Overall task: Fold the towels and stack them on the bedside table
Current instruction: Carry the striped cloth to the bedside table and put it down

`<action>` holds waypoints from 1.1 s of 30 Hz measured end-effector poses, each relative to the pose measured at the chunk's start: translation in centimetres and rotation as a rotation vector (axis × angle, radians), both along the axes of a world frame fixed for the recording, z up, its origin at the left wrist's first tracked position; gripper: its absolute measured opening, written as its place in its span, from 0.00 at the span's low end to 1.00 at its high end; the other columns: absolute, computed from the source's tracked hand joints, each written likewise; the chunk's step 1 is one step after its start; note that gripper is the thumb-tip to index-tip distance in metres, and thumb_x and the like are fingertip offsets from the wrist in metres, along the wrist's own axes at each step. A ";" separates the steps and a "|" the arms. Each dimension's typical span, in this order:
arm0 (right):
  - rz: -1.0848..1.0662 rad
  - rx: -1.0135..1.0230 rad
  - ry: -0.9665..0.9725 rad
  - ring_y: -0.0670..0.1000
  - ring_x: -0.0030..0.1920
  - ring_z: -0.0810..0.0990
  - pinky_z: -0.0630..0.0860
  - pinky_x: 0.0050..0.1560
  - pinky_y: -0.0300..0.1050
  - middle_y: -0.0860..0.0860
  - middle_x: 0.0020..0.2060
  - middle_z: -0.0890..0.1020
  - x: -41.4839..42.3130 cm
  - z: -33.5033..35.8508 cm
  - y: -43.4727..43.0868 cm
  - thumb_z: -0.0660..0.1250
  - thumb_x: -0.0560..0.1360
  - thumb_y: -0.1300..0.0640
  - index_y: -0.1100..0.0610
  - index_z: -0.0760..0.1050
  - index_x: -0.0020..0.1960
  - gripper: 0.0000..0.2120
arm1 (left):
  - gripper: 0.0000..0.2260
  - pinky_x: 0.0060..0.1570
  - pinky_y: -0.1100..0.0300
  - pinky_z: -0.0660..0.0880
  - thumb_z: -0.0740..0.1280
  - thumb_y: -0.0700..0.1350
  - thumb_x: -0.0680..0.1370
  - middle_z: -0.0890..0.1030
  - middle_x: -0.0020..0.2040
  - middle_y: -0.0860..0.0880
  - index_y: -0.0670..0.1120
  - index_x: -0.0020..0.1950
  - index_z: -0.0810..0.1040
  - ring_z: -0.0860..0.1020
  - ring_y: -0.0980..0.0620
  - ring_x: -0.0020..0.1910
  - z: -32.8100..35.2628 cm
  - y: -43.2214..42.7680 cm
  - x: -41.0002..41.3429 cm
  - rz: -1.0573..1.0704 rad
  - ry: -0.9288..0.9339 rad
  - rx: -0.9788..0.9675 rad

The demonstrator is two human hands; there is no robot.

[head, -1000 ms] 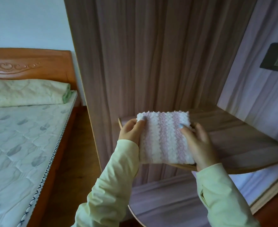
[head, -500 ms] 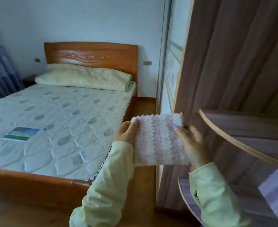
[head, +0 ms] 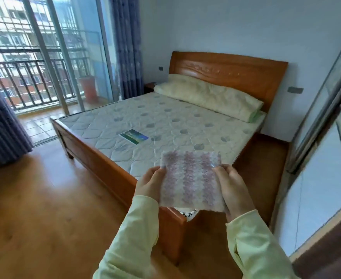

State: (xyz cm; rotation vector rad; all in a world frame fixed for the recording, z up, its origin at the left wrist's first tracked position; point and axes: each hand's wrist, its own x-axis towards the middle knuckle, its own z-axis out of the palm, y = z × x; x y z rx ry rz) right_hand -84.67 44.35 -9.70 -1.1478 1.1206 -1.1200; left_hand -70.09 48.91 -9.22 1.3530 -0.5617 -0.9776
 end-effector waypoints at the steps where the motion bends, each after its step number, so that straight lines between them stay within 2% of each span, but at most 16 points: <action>1: 0.057 0.007 -0.001 0.57 0.48 0.82 0.78 0.54 0.57 0.57 0.46 0.82 1.4 -0.1 -0.7 0.61 0.77 0.55 0.55 0.73 0.52 0.07 | 0.04 0.35 0.65 0.73 0.63 0.43 0.77 0.77 0.38 0.51 0.48 0.43 0.76 0.75 0.54 0.37 -0.2 -0.3 1.3 0.051 -0.015 -0.021; 4: 0.168 -0.006 -0.002 0.57 0.51 0.82 0.76 0.57 0.59 0.57 0.51 0.82 4.7 -0.1 -2.8 0.62 0.77 0.55 0.57 0.72 0.59 0.12 | 0.04 0.38 0.64 0.71 0.63 0.40 0.77 0.76 0.37 0.51 0.44 0.46 0.77 0.75 0.50 0.40 -0.5 -1.7 4.3 0.181 -0.060 -0.058; 6: 0.234 -0.024 0.008 0.56 0.52 0.81 0.77 0.57 0.58 0.56 0.53 0.81 6.9 0.2 -4.5 0.62 0.77 0.56 0.56 0.72 0.61 0.13 | 0.05 0.36 0.65 0.71 0.63 0.39 0.77 0.75 0.36 0.50 0.42 0.50 0.77 0.75 0.52 0.38 -0.6 -3.2 6.3 0.260 -0.060 -0.068; 7: 0.259 -0.042 0.010 0.56 0.52 0.81 0.77 0.57 0.57 0.56 0.53 0.81 8.0 0.2 -5.5 0.62 0.77 0.57 0.55 0.72 0.61 0.13 | 0.05 0.35 0.65 0.71 0.62 0.38 0.77 0.75 0.36 0.50 0.40 0.50 0.76 0.74 0.53 0.36 -0.7 -4.0 7.3 0.297 -0.036 -0.078; 9: 0.292 -0.081 0.008 0.55 0.53 0.81 0.77 0.56 0.55 0.55 0.53 0.81 9.9 0.5 -7.4 0.62 0.76 0.59 0.55 0.73 0.61 0.13 | 0.05 0.33 0.63 0.73 0.62 0.37 0.77 0.76 0.33 0.50 0.40 0.42 0.76 0.74 0.54 0.33 -0.8 -5.4 9.0 0.355 0.014 -0.085; 11: 0.329 -0.117 0.007 0.55 0.52 0.80 0.78 0.54 0.52 0.54 0.52 0.81 11.8 0.7 -9.1 0.62 0.76 0.60 0.56 0.73 0.61 0.13 | 0.09 0.34 0.61 0.73 0.62 0.37 0.77 0.76 0.33 0.49 0.44 0.37 0.75 0.74 0.53 0.33 -0.9 -6.5 10.4 0.406 0.058 -0.100; 14: 0.413 -0.129 -0.012 0.55 0.54 0.79 0.77 0.57 0.53 0.54 0.53 0.80 14.7 0.6 -11.1 0.62 0.76 0.61 0.55 0.73 0.61 0.14 | 0.05 0.37 0.60 0.73 0.61 0.37 0.77 0.76 0.36 0.47 0.41 0.44 0.75 0.74 0.51 0.35 -0.7 -7.1 12.3 0.487 0.044 -0.132; 16: 0.485 -0.115 -0.020 0.56 0.57 0.78 0.75 0.59 0.55 0.55 0.56 0.79 16.8 0.2 -11.9 0.64 0.75 0.59 0.55 0.72 0.63 0.16 | 0.05 0.34 0.63 0.75 0.61 0.36 0.77 0.76 0.36 0.48 0.40 0.45 0.76 0.74 0.52 0.35 -0.7 -6.9 13.7 0.543 -0.005 -0.131; 18: 0.542 -0.083 -0.037 0.57 0.56 0.79 0.76 0.57 0.54 0.57 0.55 0.79 19.0 -0.2 -12.2 0.68 0.71 0.56 0.56 0.71 0.63 0.21 | 0.09 0.27 0.71 0.74 0.61 0.37 0.78 0.75 0.36 0.50 0.46 0.39 0.74 0.75 0.54 0.33 -0.7 -6.6 15.2 0.582 -0.049 -0.115; 20: 0.595 -0.059 -0.034 0.56 0.56 0.79 0.77 0.56 0.53 0.57 0.56 0.79 21.3 -0.6 -12.6 0.69 0.66 0.52 0.57 0.70 0.63 0.26 | 0.10 0.24 0.74 0.73 0.61 0.39 0.78 0.75 0.36 0.50 0.49 0.37 0.73 0.76 0.56 0.31 -0.8 -6.4 16.9 0.626 -0.045 -0.110; 24: 0.679 -0.033 -0.020 0.55 0.56 0.79 0.76 0.59 0.55 0.54 0.53 0.79 26.8 -1.7 -13.8 0.66 0.74 0.57 0.55 0.69 0.60 0.15 | 0.08 0.25 0.73 0.73 0.61 0.42 0.78 0.76 0.37 0.52 0.50 0.39 0.73 0.75 0.55 0.36 -1.5 -6.5 21.2 0.720 -0.059 -0.057; 27: 0.721 -0.039 -0.022 0.56 0.54 0.80 0.77 0.57 0.54 0.55 0.52 0.80 32.2 -2.5 -15.1 0.66 0.74 0.57 0.53 0.71 0.57 0.12 | 0.02 0.25 0.73 0.74 0.62 0.44 0.78 0.76 0.39 0.52 0.47 0.47 0.73 0.76 0.55 0.37 -1.9 -7.1 25.8 0.771 -0.057 -0.028; 30: 0.753 -0.042 -0.053 0.55 0.53 0.80 0.79 0.53 0.49 0.54 0.52 0.80 38.0 -2.8 -16.2 0.66 0.74 0.57 0.49 0.72 0.51 0.07 | 0.05 0.26 0.72 0.75 0.63 0.46 0.77 0.76 0.40 0.53 0.48 0.52 0.71 0.76 0.56 0.39 -2.0 -7.9 31.0 0.797 -0.062 -0.009; 33: 0.768 -0.048 -0.064 0.56 0.53 0.80 0.78 0.55 0.53 0.54 0.51 0.80 45.5 -2.6 -17.4 0.66 0.74 0.56 0.49 0.72 0.51 0.07 | 0.05 0.26 0.73 0.74 0.63 0.46 0.77 0.75 0.40 0.55 0.50 0.52 0.70 0.75 0.58 0.38 -1.2 -9.0 37.8 0.829 -0.078 -0.011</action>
